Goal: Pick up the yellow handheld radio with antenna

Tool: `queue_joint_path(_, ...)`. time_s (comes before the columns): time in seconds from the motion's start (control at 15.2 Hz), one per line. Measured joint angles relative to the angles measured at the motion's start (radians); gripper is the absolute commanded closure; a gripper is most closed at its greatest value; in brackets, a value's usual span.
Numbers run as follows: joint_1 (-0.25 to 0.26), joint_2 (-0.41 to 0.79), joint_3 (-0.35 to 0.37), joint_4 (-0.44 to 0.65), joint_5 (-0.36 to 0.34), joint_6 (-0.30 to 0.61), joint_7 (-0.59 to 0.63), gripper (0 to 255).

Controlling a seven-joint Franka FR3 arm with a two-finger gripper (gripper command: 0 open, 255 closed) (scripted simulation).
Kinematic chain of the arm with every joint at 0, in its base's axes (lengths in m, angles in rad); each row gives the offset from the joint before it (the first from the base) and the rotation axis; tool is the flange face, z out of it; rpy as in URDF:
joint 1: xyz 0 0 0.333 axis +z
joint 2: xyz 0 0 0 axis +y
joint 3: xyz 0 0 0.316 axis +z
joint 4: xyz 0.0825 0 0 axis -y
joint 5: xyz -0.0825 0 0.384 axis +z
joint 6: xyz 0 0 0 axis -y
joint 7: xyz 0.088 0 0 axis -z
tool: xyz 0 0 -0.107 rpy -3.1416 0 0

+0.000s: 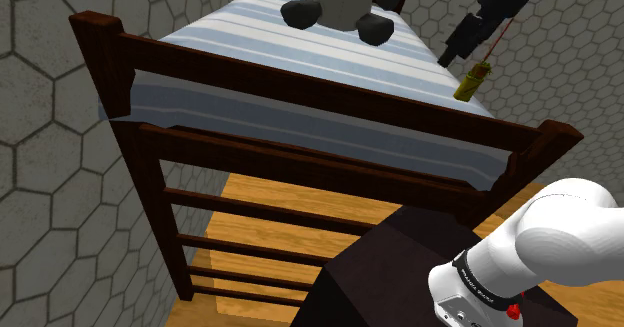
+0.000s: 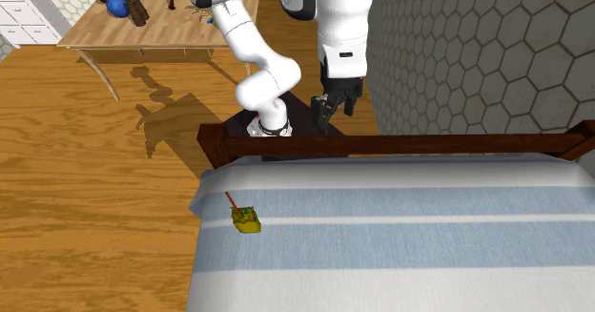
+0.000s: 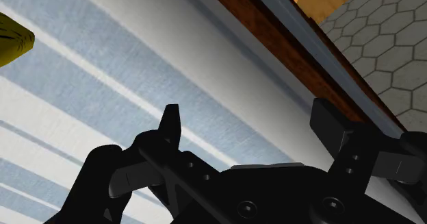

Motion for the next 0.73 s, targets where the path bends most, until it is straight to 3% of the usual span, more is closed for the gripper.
queue_joint_path(0.2,-0.007,0.005,-0.030,0.004,-0.012,-0.001,-0.032,0)
queue_joint_path(0.73,-0.042,0.070,-0.227,0.078,-0.084,-0.017,-0.245,0)
